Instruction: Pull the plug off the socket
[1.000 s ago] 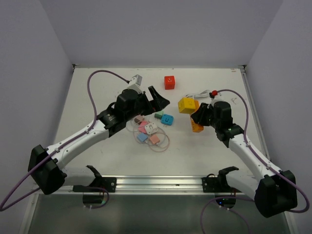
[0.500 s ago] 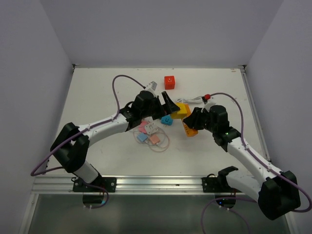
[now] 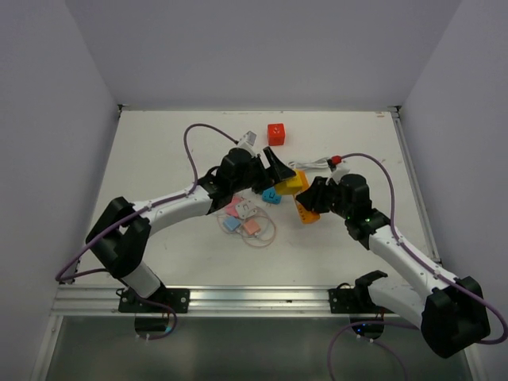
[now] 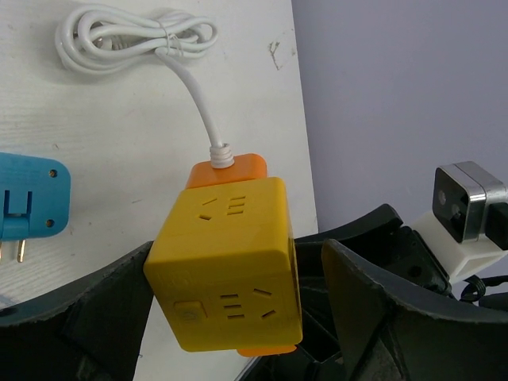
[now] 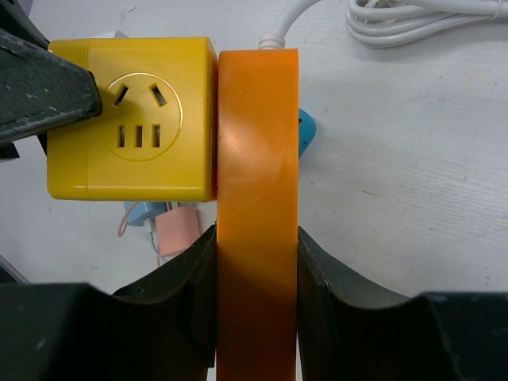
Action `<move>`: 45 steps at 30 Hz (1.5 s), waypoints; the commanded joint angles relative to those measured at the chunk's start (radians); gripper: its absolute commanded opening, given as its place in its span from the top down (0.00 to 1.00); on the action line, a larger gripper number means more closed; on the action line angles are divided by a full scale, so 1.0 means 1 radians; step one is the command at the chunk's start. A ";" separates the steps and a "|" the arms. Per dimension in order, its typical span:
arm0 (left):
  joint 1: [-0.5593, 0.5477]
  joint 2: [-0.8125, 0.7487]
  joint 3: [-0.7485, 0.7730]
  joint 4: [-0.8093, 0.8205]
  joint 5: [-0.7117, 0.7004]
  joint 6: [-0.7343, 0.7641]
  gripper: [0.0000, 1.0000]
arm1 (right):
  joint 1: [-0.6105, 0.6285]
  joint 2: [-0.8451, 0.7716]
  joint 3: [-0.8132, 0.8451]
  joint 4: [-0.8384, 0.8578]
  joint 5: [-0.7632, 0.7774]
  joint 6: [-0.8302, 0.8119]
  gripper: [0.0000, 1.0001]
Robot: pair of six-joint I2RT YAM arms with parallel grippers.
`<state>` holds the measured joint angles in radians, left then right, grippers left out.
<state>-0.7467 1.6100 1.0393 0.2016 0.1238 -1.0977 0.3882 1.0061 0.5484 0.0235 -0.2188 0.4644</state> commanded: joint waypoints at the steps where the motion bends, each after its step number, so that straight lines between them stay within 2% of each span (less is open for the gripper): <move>1: -0.025 0.022 0.002 0.064 0.016 -0.016 0.15 | 0.018 -0.029 0.012 0.131 -0.017 0.007 1.00; 6: -0.036 0.041 0.013 0.039 0.017 -0.008 0.15 | 0.024 -0.034 0.018 0.124 -0.002 0.000 1.00; 9: -0.036 0.038 0.013 0.032 0.007 -0.004 0.24 | 0.026 -0.032 0.022 0.112 -0.004 -0.007 1.00; 12: -0.036 0.022 0.010 0.030 -0.007 0.004 0.45 | 0.028 -0.035 0.019 0.107 -0.004 -0.010 1.00; 13: -0.036 0.019 0.005 0.030 -0.009 0.005 0.60 | 0.028 -0.035 0.019 0.104 -0.005 -0.013 0.97; 15: -0.037 0.005 -0.001 0.036 -0.013 0.015 0.77 | 0.028 -0.035 0.025 0.087 -0.008 -0.018 0.89; 16: -0.036 0.001 -0.010 0.042 -0.012 0.019 0.91 | 0.028 -0.037 0.027 0.075 -0.016 -0.023 0.77; 17: -0.037 -0.005 -0.016 0.056 -0.009 0.022 0.97 | 0.028 -0.038 0.030 0.067 -0.016 -0.024 0.70; 18: -0.036 -0.016 -0.028 0.065 -0.006 0.027 1.00 | 0.028 -0.037 0.033 0.062 -0.016 -0.026 0.58; 20: -0.036 -0.027 -0.038 0.084 0.002 0.036 1.00 | 0.028 -0.029 0.035 0.052 -0.011 -0.027 0.48; 21: -0.036 -0.035 -0.044 0.087 0.005 0.045 1.00 | 0.028 -0.011 0.042 0.041 -0.013 -0.029 0.39; 25: -0.036 -0.065 -0.062 0.102 0.008 0.058 1.00 | 0.028 0.035 0.065 0.027 -0.036 -0.030 0.30; 45: -0.040 -0.121 -0.125 0.257 -0.042 0.042 1.00 | 0.049 0.146 0.071 0.113 -0.134 0.039 0.29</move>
<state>-0.7818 1.5513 0.9081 0.2882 0.0990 -1.0550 0.4267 1.1389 0.5739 0.0837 -0.3271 0.4793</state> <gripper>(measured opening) 0.652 0.710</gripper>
